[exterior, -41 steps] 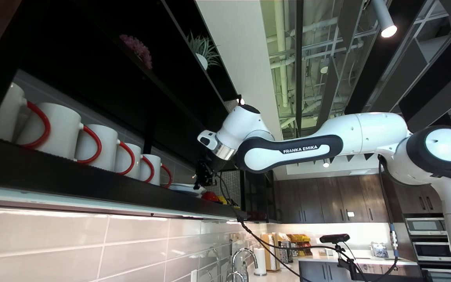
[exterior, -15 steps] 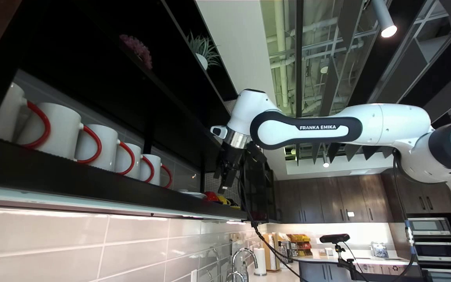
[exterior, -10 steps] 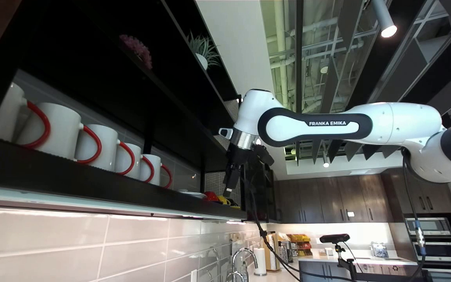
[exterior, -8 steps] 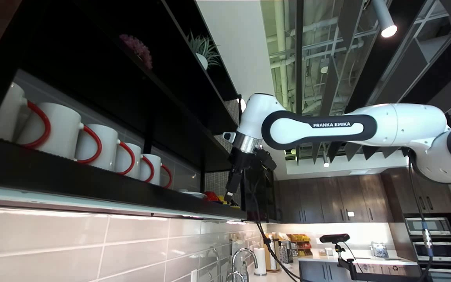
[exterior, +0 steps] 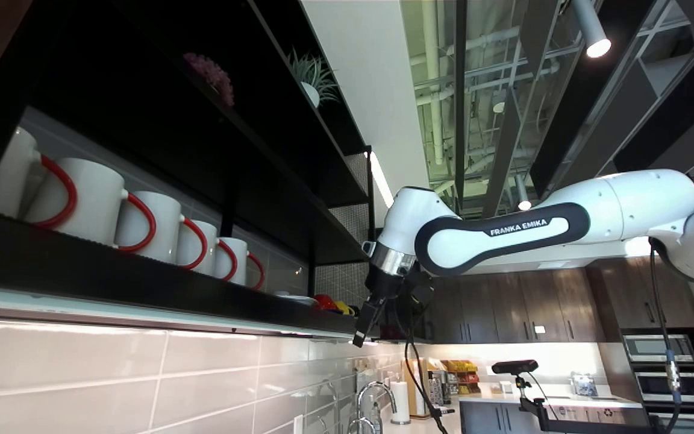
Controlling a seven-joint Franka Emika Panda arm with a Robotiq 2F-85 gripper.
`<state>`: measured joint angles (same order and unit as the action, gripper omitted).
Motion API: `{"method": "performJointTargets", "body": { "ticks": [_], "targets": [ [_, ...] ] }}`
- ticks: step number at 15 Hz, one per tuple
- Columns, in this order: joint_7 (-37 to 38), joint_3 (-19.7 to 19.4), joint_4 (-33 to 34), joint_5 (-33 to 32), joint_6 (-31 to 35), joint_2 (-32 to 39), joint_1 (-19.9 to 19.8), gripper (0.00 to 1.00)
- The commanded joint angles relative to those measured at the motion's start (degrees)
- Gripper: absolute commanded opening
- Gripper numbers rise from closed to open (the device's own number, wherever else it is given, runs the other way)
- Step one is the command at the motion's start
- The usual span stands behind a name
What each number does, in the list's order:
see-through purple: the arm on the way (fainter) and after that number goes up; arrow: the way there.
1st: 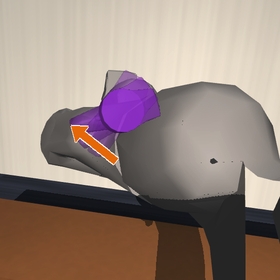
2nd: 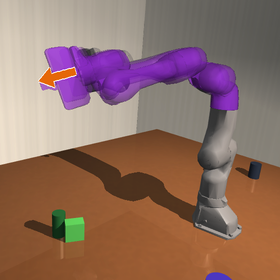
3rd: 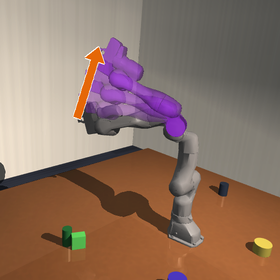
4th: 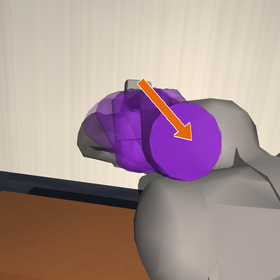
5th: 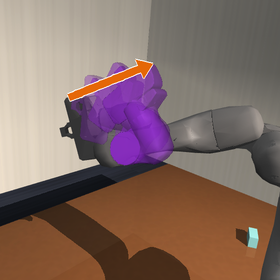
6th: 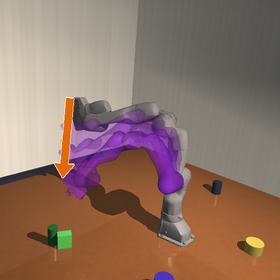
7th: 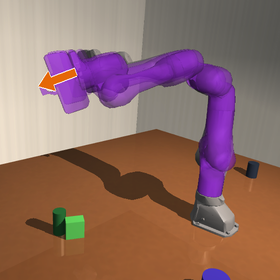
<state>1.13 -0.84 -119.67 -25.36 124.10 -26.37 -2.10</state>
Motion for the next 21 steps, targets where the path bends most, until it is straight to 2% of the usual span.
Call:
{"method": "performJointTargets", "body": {
  "ticks": [1, 3, 4, 14, 17, 21],
  "targets": [
    [3.37, -0.56, -6.94, 2.56, 2.37, -3.17, -1.82, 1.0],
    [2.96, -2.58, -9.26, 6.95, 2.76, -2.52, -1.52, 1.0],
    [2.44, -0.39, -5.64, 3.85, 0.51, -0.98, -2.37, 1.0],
    [2.44, -0.14, -6.01, 4.13, 0.66, -0.88, -2.54, 1.0],
    [1.94, -3.09, -6.75, 7.35, 0.76, 3.15, -3.03, 1.0],
    [4.97, -6.09, -12.74, 7.4, 13.2, 9.24, -5.57, 1.0]
  ]
}}
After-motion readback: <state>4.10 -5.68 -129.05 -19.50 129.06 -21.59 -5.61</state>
